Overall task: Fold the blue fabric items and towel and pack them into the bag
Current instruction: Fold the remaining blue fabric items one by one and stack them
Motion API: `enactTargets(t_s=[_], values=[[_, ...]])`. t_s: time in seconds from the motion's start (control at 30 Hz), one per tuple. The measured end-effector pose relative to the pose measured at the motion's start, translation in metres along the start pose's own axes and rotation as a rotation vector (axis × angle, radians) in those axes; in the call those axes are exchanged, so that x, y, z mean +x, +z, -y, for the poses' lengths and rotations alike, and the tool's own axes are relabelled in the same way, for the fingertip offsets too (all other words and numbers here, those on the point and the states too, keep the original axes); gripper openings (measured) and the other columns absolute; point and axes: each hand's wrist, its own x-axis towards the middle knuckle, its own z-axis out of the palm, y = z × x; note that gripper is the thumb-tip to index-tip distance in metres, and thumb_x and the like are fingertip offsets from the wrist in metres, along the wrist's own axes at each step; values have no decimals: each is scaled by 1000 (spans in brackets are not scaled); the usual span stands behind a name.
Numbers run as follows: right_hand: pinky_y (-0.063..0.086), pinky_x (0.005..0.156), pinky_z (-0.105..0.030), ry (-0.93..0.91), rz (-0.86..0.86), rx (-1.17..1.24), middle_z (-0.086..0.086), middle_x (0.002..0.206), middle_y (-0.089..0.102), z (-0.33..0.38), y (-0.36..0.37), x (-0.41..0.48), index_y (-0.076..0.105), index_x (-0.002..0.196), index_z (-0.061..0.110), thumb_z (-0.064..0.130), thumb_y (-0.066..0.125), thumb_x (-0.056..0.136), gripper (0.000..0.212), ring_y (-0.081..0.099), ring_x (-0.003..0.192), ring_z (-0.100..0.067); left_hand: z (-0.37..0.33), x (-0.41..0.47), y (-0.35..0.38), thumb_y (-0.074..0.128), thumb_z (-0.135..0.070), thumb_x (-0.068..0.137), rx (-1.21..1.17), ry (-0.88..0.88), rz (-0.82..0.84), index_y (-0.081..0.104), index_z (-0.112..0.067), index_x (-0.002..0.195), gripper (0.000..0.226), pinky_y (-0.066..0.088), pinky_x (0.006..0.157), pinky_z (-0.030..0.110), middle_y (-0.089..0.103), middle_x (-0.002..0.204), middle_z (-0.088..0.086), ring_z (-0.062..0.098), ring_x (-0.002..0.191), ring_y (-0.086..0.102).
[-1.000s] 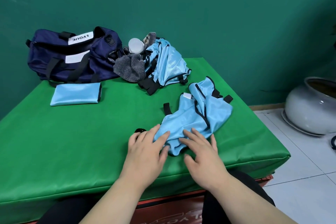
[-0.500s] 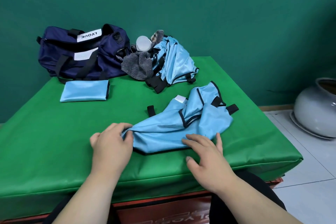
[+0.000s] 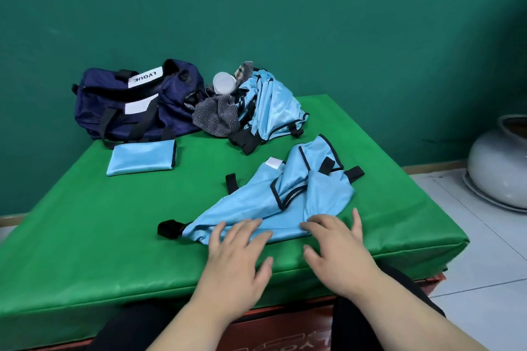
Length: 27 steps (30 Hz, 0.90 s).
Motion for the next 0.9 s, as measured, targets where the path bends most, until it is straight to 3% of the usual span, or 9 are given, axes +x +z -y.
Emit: enactTargets(t_s=[0.2,0.3,0.43,0.57,0.67,0.77,0.9], values=[[13,113,-45,-42,-79,-40,17,104,59,2,3,-8,65,116,35,46,43,80,44,57,106,-12,13,2,7,36,-58,94,8,-57,-2,59,-32,129,50,12,115,44,54,140,-7,11,128,48],[19,110,-42,-60,-116,-13,16,102,61,0,5,-7,66,116,34,45,44,80,43,59,102,-13,19,4,8,26,-62,96,-8,-89,-3,56,-31,135,58,10,116,46,51,142,-8,10,132,42],[23,106,-34,-45,-207,87,13,106,59,-7,5,1,70,116,30,43,46,79,45,54,108,-15,19,7,8,31,-59,96,-6,-67,-17,57,-28,134,55,17,113,44,51,141,-6,15,132,42],[22,114,-40,41,-220,131,3,133,54,-17,2,13,67,121,30,41,51,78,48,40,133,-21,12,11,8,41,-53,95,-16,26,-55,59,-26,131,49,26,109,42,52,139,-4,18,130,46],[11,122,-46,124,-136,145,1,151,40,-23,-1,21,61,131,32,46,44,78,57,20,147,-19,5,13,9,45,-51,94,-6,95,-78,59,-26,129,46,27,109,43,51,141,-2,22,134,44],[-1,121,-50,176,-37,133,2,160,25,-25,-3,24,54,137,36,50,41,82,58,8,151,-16,1,17,7,46,-50,93,37,137,-87,61,-29,128,43,22,113,48,47,147,1,25,142,35],[-4,120,-56,175,14,84,4,159,24,-23,-3,24,49,139,39,46,50,93,48,9,150,-14,-1,41,5,42,-54,94,140,124,-37,56,-36,133,45,15,115,54,35,156,7,31,148,24]])
